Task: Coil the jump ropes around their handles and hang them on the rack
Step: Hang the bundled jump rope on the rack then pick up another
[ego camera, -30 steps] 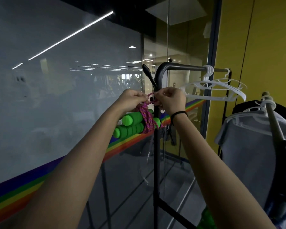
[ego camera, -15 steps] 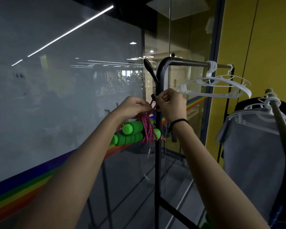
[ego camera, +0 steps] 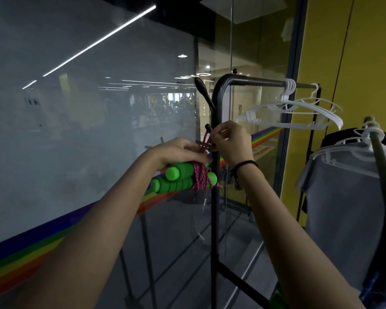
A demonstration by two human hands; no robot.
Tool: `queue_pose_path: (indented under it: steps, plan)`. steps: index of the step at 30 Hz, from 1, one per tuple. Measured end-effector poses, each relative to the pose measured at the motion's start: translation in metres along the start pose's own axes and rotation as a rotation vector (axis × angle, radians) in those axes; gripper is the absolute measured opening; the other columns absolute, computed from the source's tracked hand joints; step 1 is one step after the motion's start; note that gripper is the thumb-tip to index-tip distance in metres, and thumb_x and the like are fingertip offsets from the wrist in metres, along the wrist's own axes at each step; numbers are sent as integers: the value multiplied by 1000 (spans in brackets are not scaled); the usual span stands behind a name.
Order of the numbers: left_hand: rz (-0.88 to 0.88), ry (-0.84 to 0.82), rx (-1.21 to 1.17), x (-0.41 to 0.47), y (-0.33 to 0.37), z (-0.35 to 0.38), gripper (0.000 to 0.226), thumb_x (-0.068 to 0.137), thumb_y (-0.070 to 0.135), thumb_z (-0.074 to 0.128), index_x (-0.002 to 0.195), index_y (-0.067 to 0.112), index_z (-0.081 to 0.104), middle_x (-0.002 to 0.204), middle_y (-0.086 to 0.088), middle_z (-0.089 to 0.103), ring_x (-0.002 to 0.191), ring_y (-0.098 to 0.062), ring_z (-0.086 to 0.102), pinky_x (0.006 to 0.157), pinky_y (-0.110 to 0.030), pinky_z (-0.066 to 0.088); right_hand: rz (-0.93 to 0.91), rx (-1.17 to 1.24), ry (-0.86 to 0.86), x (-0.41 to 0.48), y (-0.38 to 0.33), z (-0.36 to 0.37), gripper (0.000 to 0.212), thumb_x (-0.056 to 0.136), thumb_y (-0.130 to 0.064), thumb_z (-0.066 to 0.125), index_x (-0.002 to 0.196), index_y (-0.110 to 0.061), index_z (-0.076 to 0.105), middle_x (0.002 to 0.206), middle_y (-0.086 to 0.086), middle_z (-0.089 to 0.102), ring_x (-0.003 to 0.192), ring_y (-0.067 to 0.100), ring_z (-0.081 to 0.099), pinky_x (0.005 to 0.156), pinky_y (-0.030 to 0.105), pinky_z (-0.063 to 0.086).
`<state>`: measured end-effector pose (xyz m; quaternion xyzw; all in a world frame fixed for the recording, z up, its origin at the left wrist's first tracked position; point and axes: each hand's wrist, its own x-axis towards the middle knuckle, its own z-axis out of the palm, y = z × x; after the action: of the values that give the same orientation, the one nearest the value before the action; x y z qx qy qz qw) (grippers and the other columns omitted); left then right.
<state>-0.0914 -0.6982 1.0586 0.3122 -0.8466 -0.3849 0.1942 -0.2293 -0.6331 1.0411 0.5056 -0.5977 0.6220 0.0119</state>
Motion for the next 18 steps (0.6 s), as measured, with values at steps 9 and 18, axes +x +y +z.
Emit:
queue_pose_path:
  steps: [9,18]
  plan:
    - [-80,-103,162,-10,1,-18,48,58,42,76,96,14,72,101,-6,71,99,-26,65,94,-38,51,28,40,-41,-4,-4,-2,3,86,-17,59,88,-17,56,76,-1,66,68,15,68,67,34,58]
    - [-69,-211,26,-7,-4,-11,33,83,17,66,116,15,64,116,-10,68,110,-27,62,100,-38,47,34,30,-64,-3,-8,-9,2,86,-15,58,88,-15,59,83,7,69,71,17,69,69,37,59]
